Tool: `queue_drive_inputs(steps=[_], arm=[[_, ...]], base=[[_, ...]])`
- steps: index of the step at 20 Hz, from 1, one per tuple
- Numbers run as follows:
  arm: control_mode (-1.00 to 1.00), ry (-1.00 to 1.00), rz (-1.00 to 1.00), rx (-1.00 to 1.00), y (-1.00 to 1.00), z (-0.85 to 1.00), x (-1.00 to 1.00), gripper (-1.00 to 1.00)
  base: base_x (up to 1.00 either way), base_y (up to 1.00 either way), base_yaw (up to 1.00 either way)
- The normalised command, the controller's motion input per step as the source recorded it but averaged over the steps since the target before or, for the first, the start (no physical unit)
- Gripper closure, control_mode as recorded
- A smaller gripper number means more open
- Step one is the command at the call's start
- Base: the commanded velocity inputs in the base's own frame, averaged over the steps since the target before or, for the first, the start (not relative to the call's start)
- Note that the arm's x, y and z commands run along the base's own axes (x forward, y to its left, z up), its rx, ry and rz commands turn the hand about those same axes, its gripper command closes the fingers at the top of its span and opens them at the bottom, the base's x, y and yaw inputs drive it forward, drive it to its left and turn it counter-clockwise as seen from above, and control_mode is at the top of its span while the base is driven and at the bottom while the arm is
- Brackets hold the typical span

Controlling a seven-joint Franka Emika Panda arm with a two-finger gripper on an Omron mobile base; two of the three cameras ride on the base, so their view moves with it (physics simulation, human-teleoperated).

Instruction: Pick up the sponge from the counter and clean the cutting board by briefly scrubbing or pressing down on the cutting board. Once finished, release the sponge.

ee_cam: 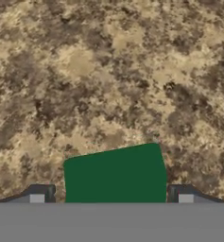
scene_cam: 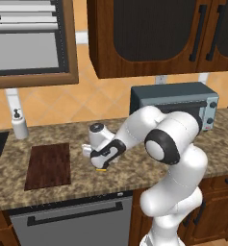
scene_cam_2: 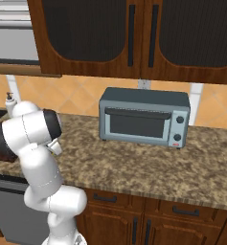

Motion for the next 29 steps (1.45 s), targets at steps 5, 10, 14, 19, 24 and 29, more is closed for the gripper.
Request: queue_drive_inputs(steps=[5,10,14,19,24,29], arm=[[-1.00,-0.02,0.00,0.00,-0.05,0.72,-0.17,-1.00],[-1.00,-0.06,0.01,0.04,-0.38,1.00,-0.46,-1.00],[-1.00,-0.13,0.02,0.06,-0.44,1.00,-0.48,-1.00],[-1.00,-0.05,0.02,0.08,-0.81,0.92,-0.37,-1.00],[-1.00,-0.02,0.06,0.11,-0.69,0.95,-0.67,-1.00],[-1.00,0.00,0.12,0.19,-0.66,1.00,-0.95,-1.00]], base=[[0.00,0.00,0.00],[0.00,0.00,0.00],[0.00,0.00,0.00],[0.00,0.00,0.00],[0.00,0.00,0.00],[0.00,0.00,0.00]])
